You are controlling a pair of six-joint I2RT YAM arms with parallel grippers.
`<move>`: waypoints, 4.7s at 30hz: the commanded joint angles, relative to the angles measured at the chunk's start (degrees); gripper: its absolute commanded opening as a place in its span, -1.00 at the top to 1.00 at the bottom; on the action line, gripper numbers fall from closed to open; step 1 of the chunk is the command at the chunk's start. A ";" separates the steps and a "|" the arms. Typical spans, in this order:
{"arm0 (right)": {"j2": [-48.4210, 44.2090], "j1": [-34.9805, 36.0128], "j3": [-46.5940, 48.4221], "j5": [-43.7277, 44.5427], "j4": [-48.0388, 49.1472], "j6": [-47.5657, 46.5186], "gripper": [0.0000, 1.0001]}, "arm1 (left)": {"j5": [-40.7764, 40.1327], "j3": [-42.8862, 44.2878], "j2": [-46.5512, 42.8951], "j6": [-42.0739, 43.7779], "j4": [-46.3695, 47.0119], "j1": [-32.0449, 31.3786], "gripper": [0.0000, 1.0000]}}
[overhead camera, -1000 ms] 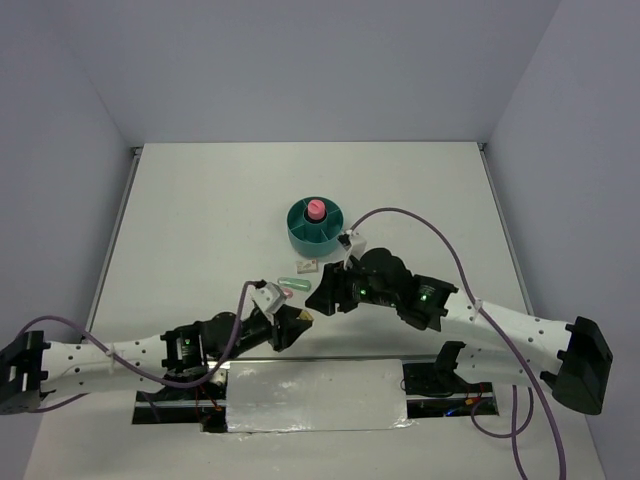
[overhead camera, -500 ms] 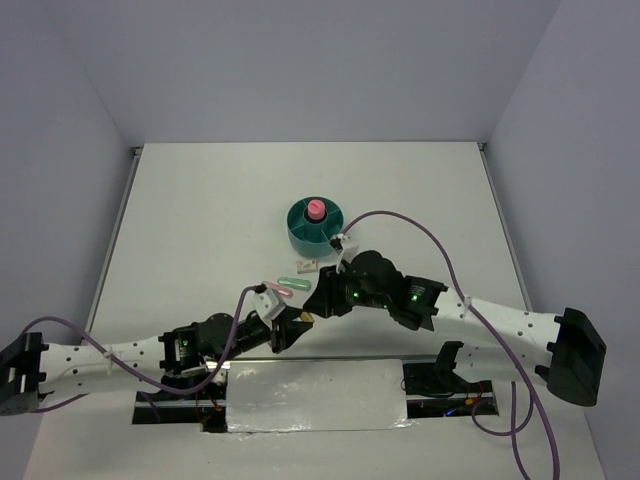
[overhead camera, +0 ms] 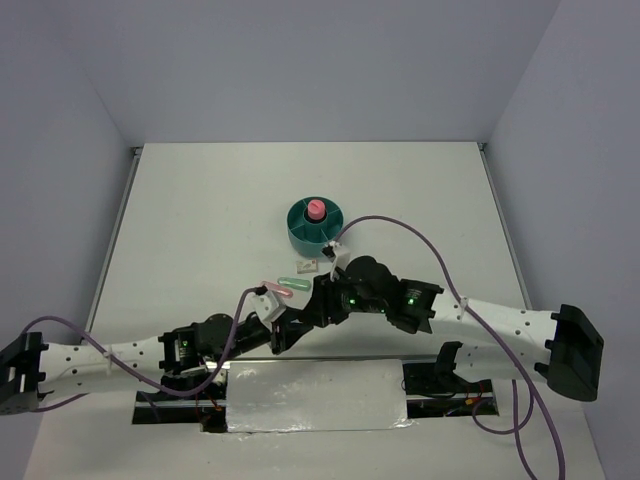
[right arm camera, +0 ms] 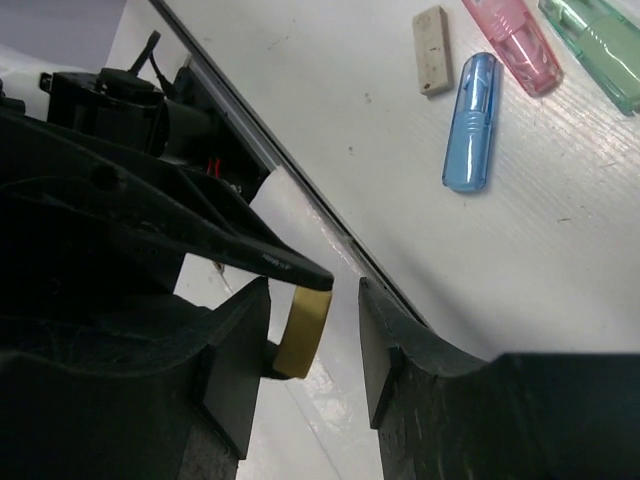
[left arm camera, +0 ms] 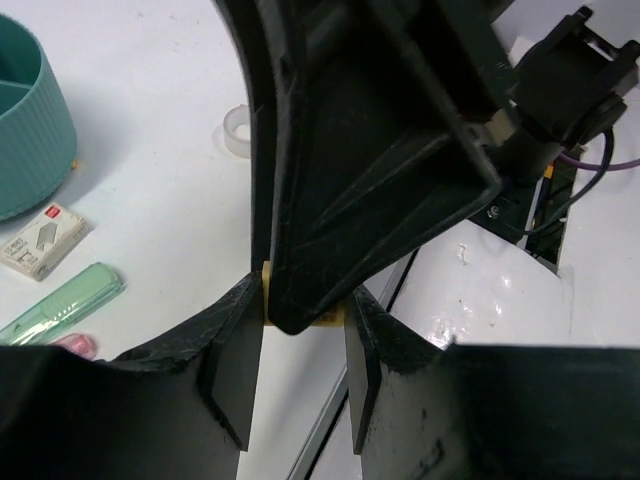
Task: Sort the stationery into containers
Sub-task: Place the stationery in the storage box, then pick up the stationery from the center of the board.
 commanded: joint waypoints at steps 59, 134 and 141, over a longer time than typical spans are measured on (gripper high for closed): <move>52.70 -42.16 48.36 -35.57 -0.37 -53.97 0.70 | -27.21 16.87 -10.30 -30.66 -50.77 -0.21 -0.99; -7.33 -38.47 19.00 -34.25 4.55 -35.77 -0.94 | -24.57 29.17 40.40 -58.69 -59.11 26.60 -0.55; -6.54 -38.03 19.35 -34.07 4.72 -35.77 -0.93 | -23.52 27.95 41.90 -60.46 -58.33 26.07 -0.50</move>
